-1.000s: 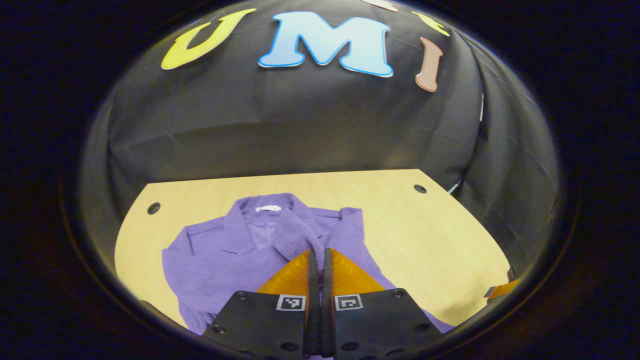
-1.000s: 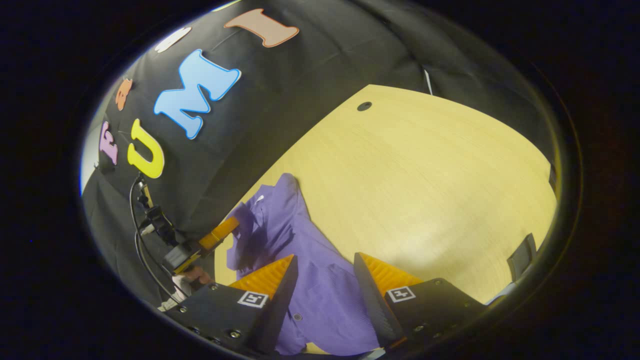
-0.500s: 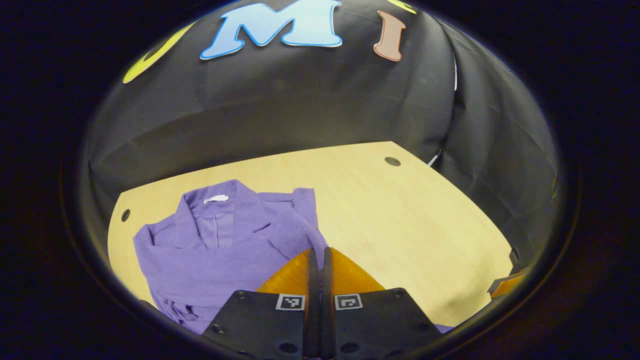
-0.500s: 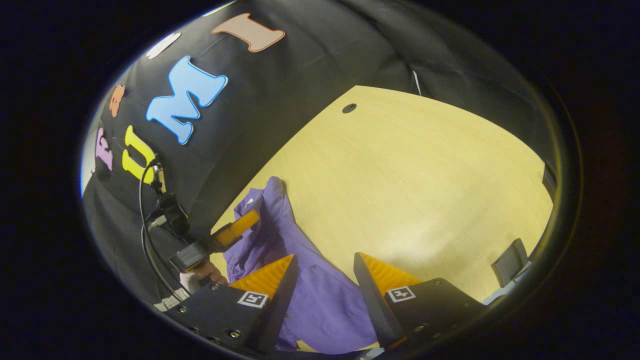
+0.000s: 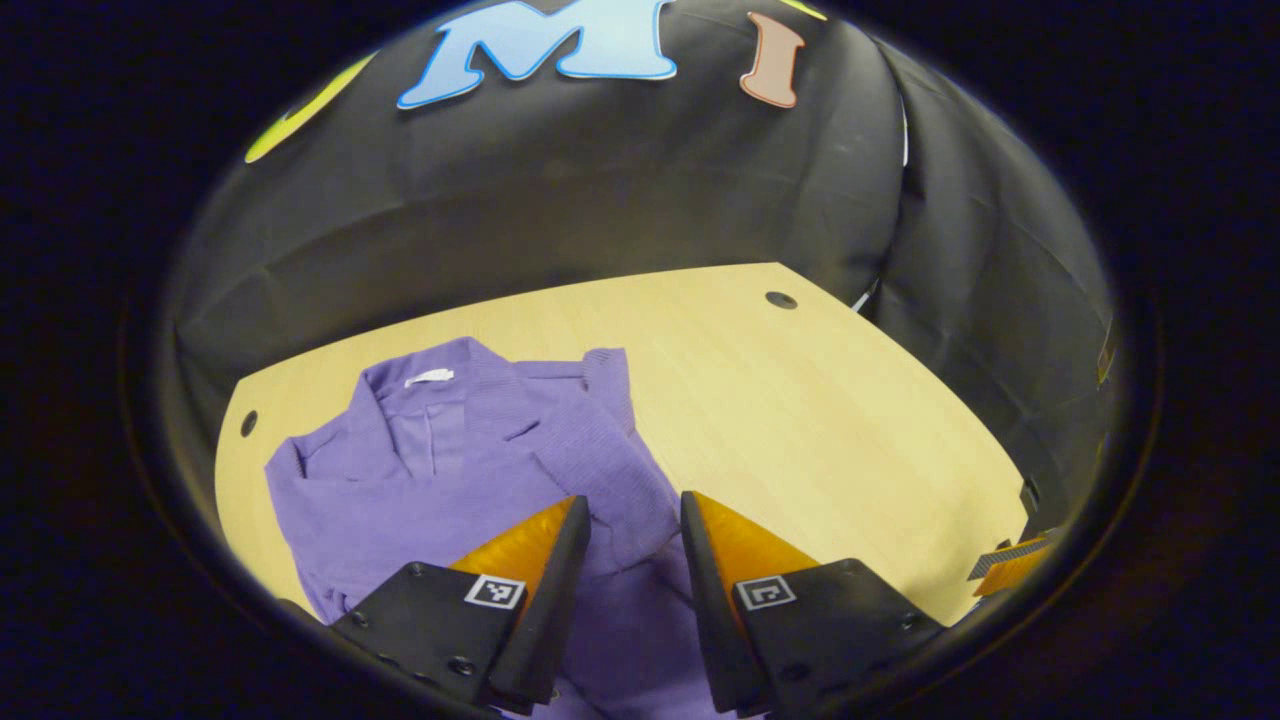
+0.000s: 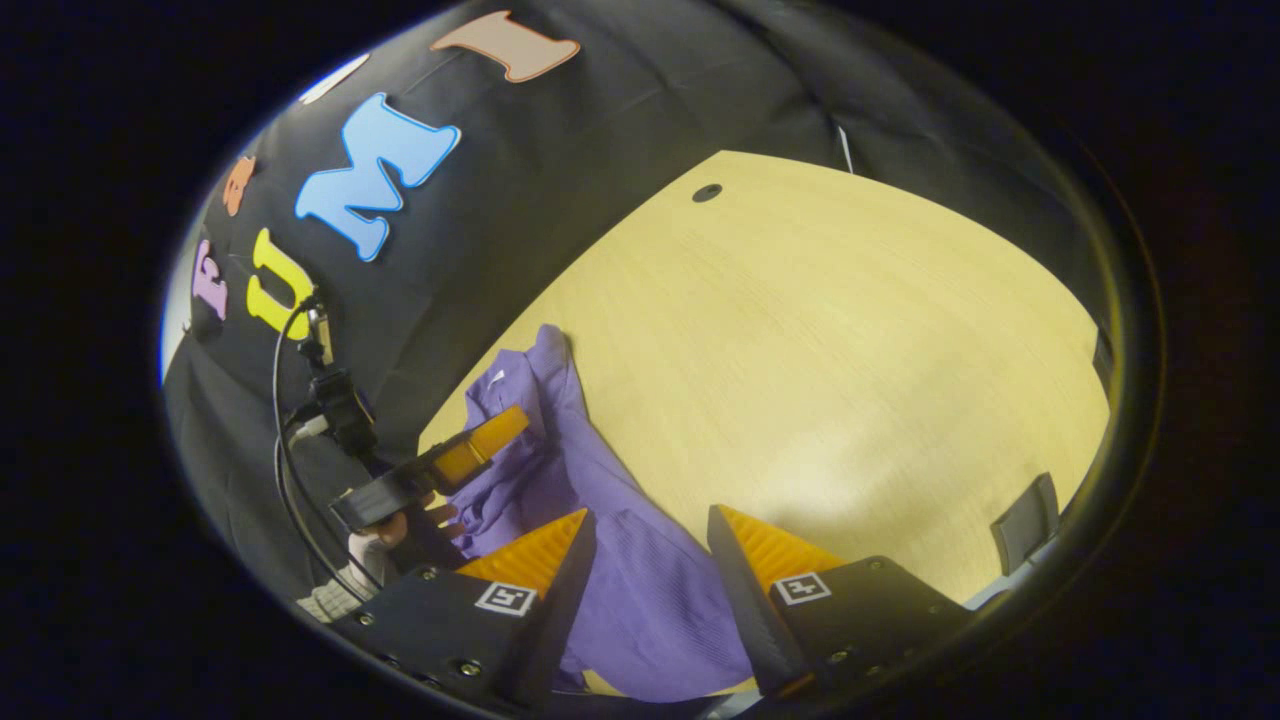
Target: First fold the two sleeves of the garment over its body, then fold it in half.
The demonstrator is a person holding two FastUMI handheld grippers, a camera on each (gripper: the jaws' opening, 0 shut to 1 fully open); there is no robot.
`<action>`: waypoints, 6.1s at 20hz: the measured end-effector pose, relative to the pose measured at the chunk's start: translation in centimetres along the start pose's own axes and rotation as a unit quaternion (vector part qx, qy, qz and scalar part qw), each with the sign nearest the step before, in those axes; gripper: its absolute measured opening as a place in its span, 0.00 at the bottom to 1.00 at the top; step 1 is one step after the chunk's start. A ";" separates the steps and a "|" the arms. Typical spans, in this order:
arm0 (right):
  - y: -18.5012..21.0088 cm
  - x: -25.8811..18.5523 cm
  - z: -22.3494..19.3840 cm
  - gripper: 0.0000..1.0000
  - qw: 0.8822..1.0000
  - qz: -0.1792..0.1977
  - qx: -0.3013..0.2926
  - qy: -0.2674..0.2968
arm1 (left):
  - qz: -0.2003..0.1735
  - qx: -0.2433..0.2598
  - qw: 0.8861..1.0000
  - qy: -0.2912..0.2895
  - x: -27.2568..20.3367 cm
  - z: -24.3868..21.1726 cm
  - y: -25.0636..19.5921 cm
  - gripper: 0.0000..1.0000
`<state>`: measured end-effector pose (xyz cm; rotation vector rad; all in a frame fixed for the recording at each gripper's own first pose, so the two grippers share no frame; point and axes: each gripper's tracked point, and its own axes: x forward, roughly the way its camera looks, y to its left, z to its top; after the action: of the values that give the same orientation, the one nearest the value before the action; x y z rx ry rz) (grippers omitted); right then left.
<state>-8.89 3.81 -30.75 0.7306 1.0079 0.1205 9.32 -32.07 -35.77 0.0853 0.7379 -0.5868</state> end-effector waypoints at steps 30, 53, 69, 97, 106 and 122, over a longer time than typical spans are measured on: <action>-2.6 4.4 -13.0 0.77 0.947 -0.135 -0.228 0.179 | 0.176 -0.122 0.968 0.131 -22.1 -28.2 15.5 0.92; -1.8 5.0 -12.8 0.01 0.946 -0.138 -0.249 0.156 | 0.168 -0.134 0.970 0.114 -20.7 -26.6 13.8 0.07; 11.2 11.3 -1.7 0.01 0.967 -0.022 -0.242 0.078 | 0.156 -0.207 0.965 0.022 -18.0 -14.0 16.9 0.08; 18.2 23.6 18.0 0.00 0.981 0.003 -0.189 -0.033 | 0.180 -0.215 0.956 -0.084 -5.7 5.8 29.8 0.08; 18.1 27.5 21.7 0.00 0.986 -0.005 -0.159 -0.058 | 0.181 -0.202 0.956 -0.112 -0.5 9.7 32.5 0.07; 13.1 34.1 17.7 0.02 0.975 -0.026 -0.219 -0.025 | 0.187 -0.216 0.957 -0.053 6.8 1.9 35.0 0.08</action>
<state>27.02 19.01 -41.85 0.3019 0.9084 0.2691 33.11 -6.52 -43.35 -0.2083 0.7078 -0.0604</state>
